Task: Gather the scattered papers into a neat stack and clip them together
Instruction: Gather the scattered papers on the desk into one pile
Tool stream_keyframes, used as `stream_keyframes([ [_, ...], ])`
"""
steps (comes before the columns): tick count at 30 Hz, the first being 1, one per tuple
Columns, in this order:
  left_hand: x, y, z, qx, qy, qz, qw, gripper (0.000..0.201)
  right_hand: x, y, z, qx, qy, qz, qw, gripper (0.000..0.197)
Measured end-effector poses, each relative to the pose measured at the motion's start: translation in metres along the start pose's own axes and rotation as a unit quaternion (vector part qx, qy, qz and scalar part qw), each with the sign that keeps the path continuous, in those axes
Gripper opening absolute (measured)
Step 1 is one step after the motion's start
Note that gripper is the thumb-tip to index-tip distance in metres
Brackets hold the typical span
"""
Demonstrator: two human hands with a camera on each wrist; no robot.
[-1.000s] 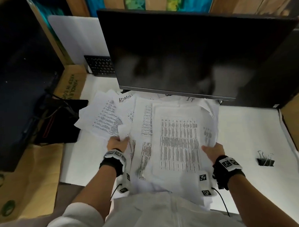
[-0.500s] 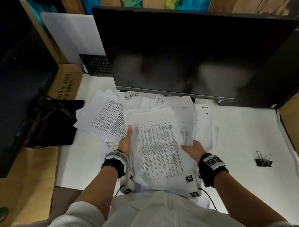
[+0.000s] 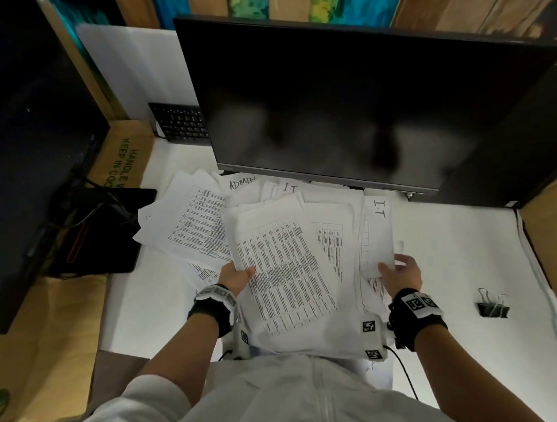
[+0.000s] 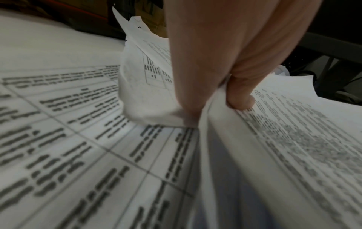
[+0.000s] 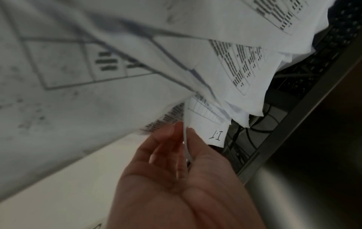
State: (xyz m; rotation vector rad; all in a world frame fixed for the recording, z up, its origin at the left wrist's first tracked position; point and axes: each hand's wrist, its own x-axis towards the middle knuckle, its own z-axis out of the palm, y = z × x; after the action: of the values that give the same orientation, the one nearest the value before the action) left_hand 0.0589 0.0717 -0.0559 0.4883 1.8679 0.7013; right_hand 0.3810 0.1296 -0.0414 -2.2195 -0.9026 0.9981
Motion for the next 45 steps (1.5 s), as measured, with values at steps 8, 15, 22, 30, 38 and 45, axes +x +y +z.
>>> stream_keyframes([
  [8, -0.006, -0.002, 0.001, -0.029, 0.008, -0.006, 1.000, 0.012, -0.013, 0.011, -0.010, -0.336, -0.343, 0.022, 0.877, 0.041],
  [15, -0.008, -0.003, -0.001, -0.027, 0.002, -0.026, 0.999, 0.023, 0.002, 0.001, -0.015, -0.088, -0.170, -0.027, 0.981, 0.026],
  [22, -0.018, -0.004, -0.001, -0.076, 0.002, -0.030, 0.997, 0.030, -0.026, 0.018, -0.017, -0.210, -0.406, -0.003, 0.889, 0.013],
  [30, -0.026, -0.005, 0.001, -0.069, 0.018, -0.023, 0.997, 0.030, -0.023, 0.020, -0.009, -0.344, -0.309, -0.161, 0.872, 0.017],
  [38, -0.026, -0.010, 0.003, -0.035, 0.041, -0.021, 0.998, 0.030, -0.014, 0.029, -0.040, -0.173, -0.048, -0.035, 0.983, 0.027],
  [45, -0.026, -0.007, 0.004, -0.027, 0.059, -0.015, 0.998, 0.018, -0.033, 0.035, -0.029, -0.177, -0.180, -0.050, 0.966, 0.026],
])
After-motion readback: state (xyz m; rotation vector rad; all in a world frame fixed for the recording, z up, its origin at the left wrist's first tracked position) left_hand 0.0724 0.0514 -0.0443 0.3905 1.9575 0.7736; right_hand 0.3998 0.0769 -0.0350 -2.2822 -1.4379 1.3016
